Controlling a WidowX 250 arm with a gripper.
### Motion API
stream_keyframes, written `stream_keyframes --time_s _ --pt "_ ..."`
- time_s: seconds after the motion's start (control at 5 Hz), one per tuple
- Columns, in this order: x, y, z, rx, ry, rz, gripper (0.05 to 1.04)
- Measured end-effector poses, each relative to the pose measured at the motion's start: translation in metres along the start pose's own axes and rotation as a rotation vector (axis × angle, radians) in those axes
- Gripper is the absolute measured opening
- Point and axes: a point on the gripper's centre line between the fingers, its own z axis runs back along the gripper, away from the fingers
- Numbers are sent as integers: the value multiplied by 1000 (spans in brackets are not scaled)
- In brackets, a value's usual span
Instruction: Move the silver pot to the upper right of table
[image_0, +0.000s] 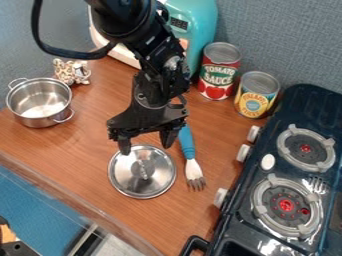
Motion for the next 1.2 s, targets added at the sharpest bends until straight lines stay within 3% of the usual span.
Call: stream_keyframes --time_s 0.2,0.4,0.6,0.8,1.0,1.2 --pt "-4 3 -5 15 15 -3 1001" --pt "9 31 2 15 -14 66 1001" --pt "29 65 3 23 -40 187 1001" --pt "52 100 -1 -22 -88 369 1001" --pt "74 126 -15 38 -142 468 1001" --pt "95 145 -44 123 -135 521 1001"
